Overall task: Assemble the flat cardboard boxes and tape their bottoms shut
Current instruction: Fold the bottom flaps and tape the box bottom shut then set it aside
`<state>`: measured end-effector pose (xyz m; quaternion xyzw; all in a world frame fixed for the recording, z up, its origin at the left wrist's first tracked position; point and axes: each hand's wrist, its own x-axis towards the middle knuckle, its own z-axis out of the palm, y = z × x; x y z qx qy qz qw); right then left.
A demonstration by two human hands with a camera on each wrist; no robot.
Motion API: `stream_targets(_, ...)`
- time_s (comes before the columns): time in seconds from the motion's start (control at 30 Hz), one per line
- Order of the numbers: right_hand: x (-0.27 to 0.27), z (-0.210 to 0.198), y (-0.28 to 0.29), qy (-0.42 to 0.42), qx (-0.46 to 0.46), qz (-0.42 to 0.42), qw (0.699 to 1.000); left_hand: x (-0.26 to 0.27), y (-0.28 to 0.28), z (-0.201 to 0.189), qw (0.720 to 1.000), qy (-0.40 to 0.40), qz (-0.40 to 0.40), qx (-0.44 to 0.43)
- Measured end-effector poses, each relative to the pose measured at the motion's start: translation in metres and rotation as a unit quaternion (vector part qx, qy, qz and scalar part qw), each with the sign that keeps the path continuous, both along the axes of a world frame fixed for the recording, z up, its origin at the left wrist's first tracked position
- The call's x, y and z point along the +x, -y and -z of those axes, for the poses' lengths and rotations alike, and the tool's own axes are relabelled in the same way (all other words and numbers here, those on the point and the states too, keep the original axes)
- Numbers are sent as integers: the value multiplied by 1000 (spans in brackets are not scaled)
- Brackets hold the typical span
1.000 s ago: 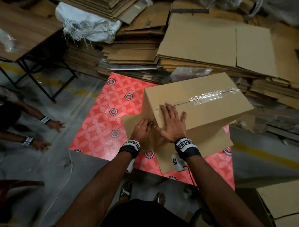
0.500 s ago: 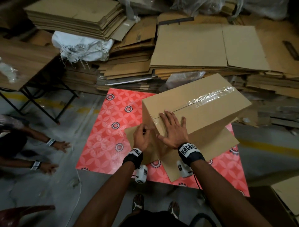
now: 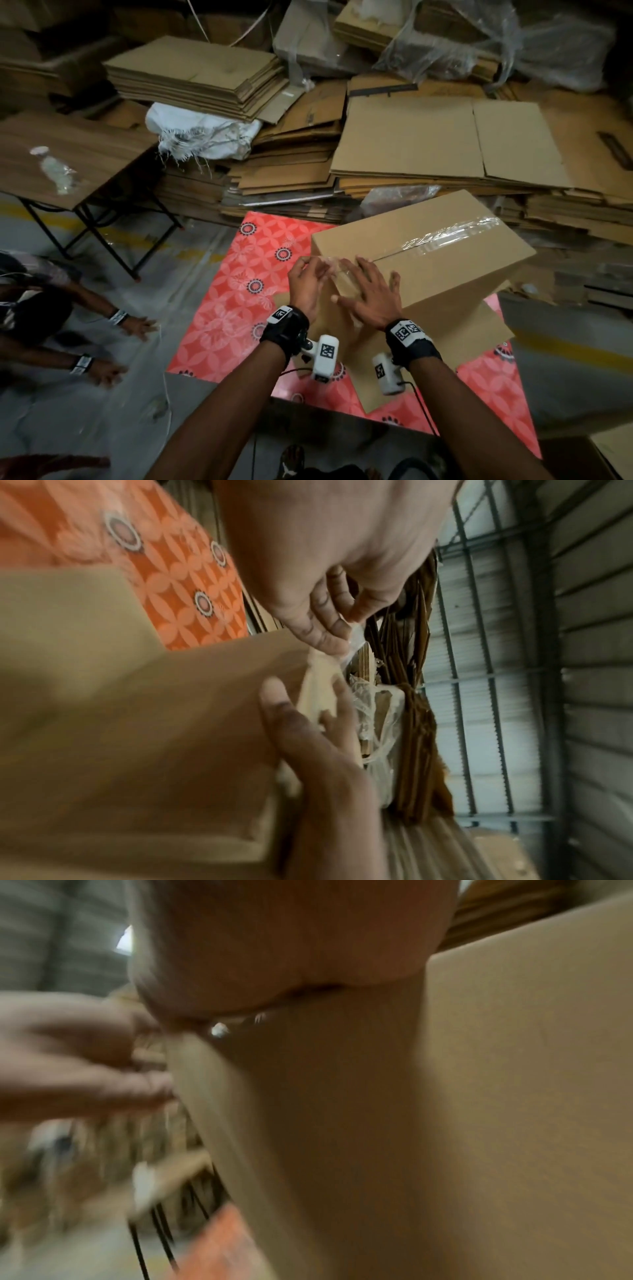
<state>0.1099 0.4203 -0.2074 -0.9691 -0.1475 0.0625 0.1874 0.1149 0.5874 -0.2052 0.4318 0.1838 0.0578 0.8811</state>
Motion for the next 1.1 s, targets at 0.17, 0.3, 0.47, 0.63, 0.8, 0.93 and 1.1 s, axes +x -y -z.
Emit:
stream_targets(0.17,8,0,-9,6,170,78,982,5,9,-12,998,-41,28,-24)
stream_targets(0.3,12,10,-13,35,190,121,974,0,11,-5,967,29,22,252)
stream_targets(0.47,15,16,-17,60,220,169,959,1,-1,2,894,45,44,445)
stream_targets(0.63,17,13,-15,87,251,200,943,-3,-13,5,830,-8,192,524)
stream_targets(0.8,25,3,-12,91,228,184,952,-5,-4,-2,838,-17,233,493)
stream_targets(0.93,36,-7,-10,57,157,131,977,-1,-6,-23,790,-59,266,549)
stream_targets(1.1,48,-12,-14,-6,185,66,980,7,-32,-40,754,-54,311,576)
